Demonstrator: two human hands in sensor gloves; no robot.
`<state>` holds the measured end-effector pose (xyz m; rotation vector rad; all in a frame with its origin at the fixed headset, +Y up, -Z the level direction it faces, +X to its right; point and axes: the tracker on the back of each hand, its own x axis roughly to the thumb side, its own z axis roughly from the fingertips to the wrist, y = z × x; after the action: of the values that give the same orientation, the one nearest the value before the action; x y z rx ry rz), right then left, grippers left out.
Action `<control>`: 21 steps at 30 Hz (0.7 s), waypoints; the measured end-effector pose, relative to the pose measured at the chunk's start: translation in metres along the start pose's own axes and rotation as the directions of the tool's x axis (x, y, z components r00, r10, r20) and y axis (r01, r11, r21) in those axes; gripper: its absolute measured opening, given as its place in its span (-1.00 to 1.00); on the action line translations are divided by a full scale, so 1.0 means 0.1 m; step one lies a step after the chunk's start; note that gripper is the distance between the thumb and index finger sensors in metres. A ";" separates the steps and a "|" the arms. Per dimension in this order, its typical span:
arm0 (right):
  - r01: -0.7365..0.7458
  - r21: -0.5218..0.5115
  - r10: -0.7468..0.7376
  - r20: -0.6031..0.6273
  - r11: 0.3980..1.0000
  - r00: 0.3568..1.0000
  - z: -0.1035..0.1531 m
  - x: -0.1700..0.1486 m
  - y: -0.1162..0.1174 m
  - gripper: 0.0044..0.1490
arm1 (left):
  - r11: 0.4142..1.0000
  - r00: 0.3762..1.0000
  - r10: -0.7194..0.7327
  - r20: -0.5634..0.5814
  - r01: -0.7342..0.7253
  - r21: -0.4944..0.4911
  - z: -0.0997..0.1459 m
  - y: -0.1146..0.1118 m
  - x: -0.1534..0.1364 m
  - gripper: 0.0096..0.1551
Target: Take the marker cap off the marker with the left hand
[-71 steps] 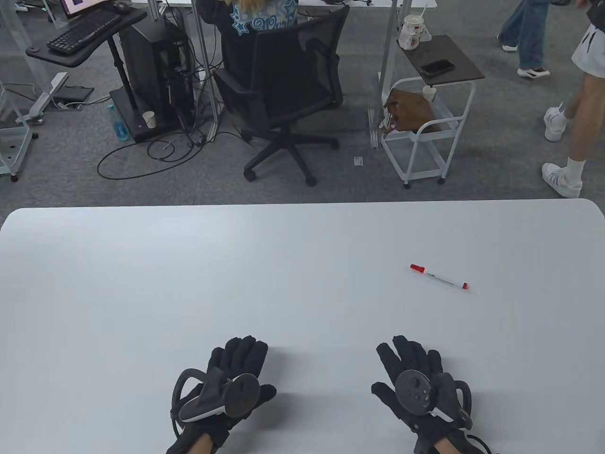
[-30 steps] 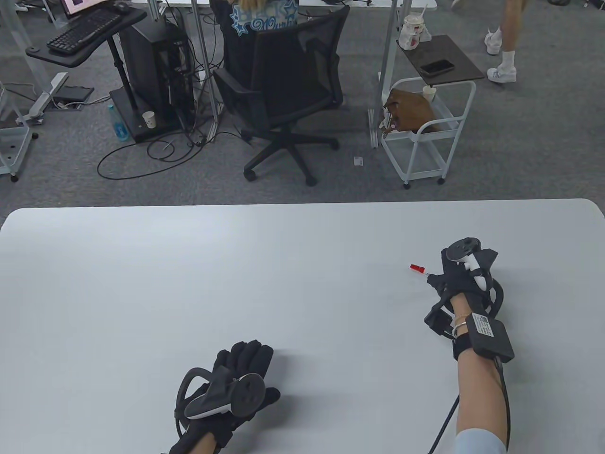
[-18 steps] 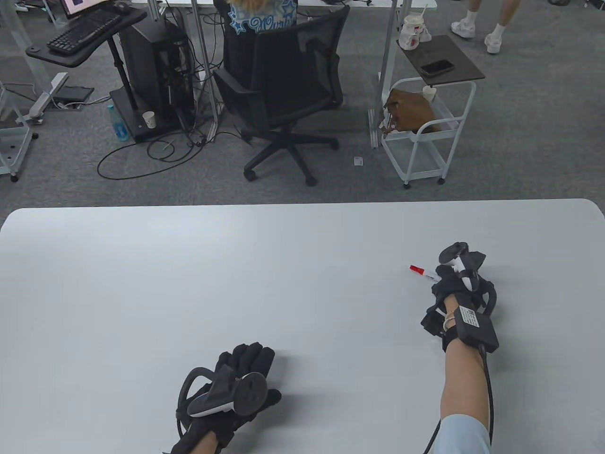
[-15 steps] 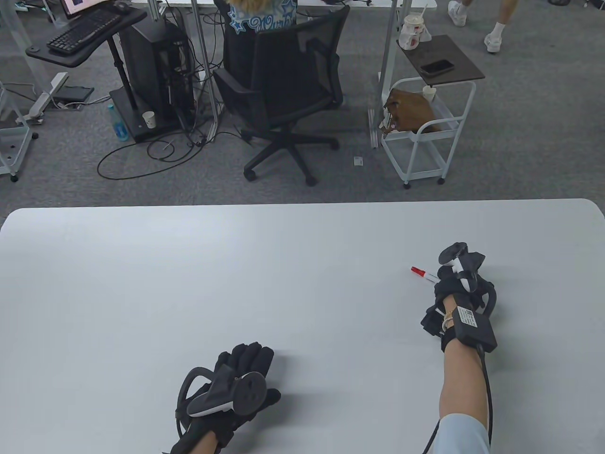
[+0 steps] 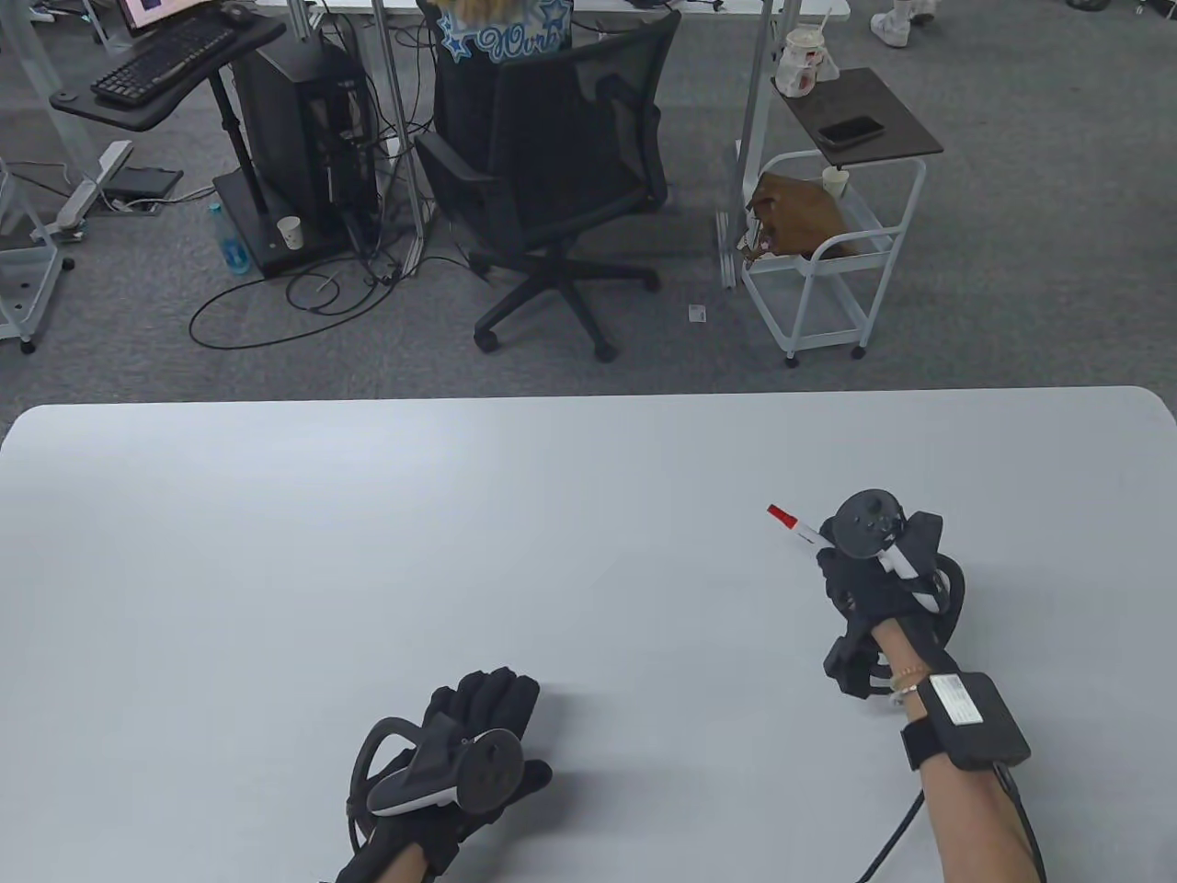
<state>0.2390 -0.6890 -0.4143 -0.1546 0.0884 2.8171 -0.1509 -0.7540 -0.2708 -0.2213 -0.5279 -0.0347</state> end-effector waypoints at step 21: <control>-0.014 0.063 -0.021 0.526 0.998 0.850 1.56 0.95 0.94 -0.42 | 0.987 0.997 -0.038 0.071 0.027 0.161 0.05 0.08 0.15 0.04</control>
<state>0.1049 -0.7362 -0.2666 0.6346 0.0512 2.7377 -0.1397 -0.7444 -0.2607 -0.0568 -0.6055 -0.0157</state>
